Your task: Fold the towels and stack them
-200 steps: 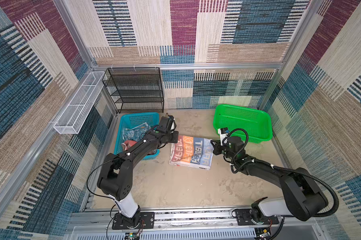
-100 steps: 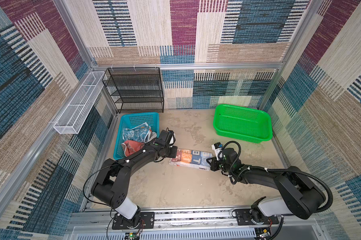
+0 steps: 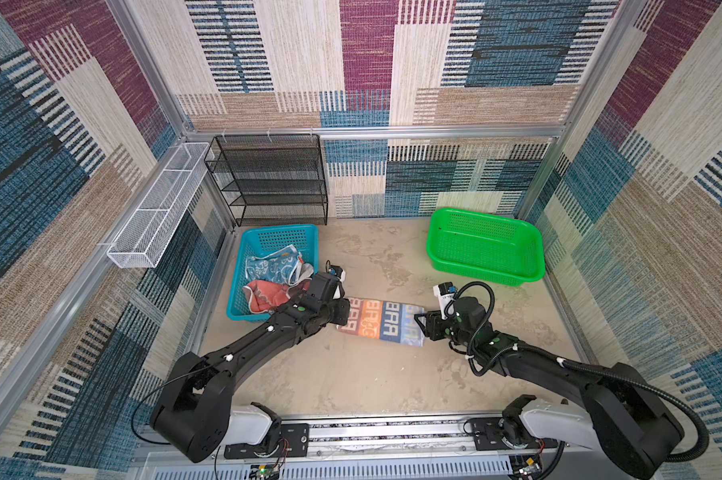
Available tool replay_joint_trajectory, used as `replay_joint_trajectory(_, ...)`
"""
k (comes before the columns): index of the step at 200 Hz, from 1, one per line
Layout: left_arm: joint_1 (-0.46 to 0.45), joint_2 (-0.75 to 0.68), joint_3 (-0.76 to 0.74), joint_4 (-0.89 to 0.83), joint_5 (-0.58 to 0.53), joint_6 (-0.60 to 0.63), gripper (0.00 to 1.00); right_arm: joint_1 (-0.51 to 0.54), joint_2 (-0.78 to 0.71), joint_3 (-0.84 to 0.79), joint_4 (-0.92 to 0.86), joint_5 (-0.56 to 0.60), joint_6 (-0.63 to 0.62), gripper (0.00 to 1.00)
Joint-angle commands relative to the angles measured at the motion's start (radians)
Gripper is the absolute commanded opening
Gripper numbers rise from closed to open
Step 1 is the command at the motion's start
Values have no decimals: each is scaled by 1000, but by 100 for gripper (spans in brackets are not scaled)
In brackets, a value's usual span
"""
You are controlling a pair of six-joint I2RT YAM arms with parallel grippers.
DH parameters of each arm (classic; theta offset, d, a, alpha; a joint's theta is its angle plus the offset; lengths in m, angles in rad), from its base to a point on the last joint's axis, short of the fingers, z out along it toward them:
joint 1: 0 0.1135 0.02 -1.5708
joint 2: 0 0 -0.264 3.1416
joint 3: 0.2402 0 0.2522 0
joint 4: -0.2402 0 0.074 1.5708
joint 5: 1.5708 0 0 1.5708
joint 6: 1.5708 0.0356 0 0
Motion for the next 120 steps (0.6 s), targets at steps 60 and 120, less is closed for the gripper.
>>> replay_joint_trajectory(60,-30,41,21,100,39,-20,38,0,134,74,-80,10,98,66)
replay_joint_trajectory(120,-114,152,-28,175,-5,-108,36,-1,238,84,-94,-12,149,72)
